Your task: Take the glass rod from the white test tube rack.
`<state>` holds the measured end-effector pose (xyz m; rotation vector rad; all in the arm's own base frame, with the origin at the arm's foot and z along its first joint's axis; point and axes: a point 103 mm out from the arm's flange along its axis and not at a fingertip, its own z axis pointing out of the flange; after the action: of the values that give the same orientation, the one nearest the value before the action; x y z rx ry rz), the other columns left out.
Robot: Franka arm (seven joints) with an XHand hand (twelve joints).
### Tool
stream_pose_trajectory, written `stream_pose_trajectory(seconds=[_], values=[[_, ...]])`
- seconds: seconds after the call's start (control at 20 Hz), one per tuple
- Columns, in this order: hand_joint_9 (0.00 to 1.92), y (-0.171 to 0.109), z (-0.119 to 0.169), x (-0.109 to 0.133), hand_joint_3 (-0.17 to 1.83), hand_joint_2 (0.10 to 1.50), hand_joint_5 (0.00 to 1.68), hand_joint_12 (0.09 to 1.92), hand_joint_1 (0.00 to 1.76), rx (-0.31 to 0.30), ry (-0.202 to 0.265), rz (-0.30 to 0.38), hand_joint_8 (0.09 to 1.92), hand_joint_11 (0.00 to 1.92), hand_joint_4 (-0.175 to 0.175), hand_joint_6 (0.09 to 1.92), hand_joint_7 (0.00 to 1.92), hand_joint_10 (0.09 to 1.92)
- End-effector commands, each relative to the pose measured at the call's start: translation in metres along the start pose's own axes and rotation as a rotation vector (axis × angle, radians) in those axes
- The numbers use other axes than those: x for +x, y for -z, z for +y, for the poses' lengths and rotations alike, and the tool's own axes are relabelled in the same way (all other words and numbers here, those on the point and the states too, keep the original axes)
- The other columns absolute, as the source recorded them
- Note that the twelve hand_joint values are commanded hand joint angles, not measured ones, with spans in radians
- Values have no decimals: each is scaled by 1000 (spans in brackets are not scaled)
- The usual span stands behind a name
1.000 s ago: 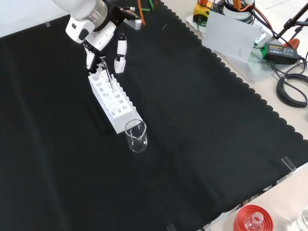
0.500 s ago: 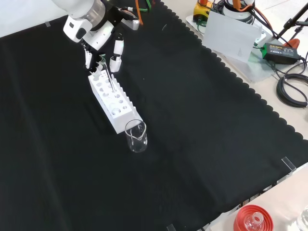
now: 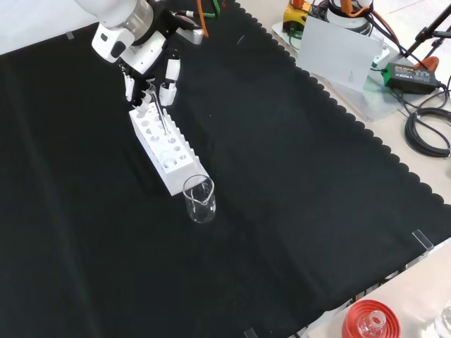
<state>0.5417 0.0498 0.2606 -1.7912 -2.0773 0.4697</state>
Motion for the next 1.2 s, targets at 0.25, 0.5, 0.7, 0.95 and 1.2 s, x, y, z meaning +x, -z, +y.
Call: stream_pose_trajectory(seconds=[0.25, 0.5, 0.7, 0.95, 1.2], values=[[1242, 0, -5, 8, -175, 1005, 527, 998, 954, 19, -26, 3, 843, 1312, -175, 914, 838, 513], [1348, -2, -4, 17, -175, 1020, 633, 895, 1018, -5, -24, -13, 813, 1450, -175, 891, 948, 475], [1573, -1, -5, 18, -175, 1017, 823, 677, 1179, -63, -6, -15, 698, 1658, -175, 798, 1182, 266], [1676, 1, -8, 21, -65, 1065, 1075, 535, 1275, -137, 3, 54, 738, 1621, -175, 797, 1189, 133], [1743, 6, -11, 29, -68, 1066, 1050, 520, 1299, -213, 11, 43, 683, 1591, -175, 778, 1267, 136]])
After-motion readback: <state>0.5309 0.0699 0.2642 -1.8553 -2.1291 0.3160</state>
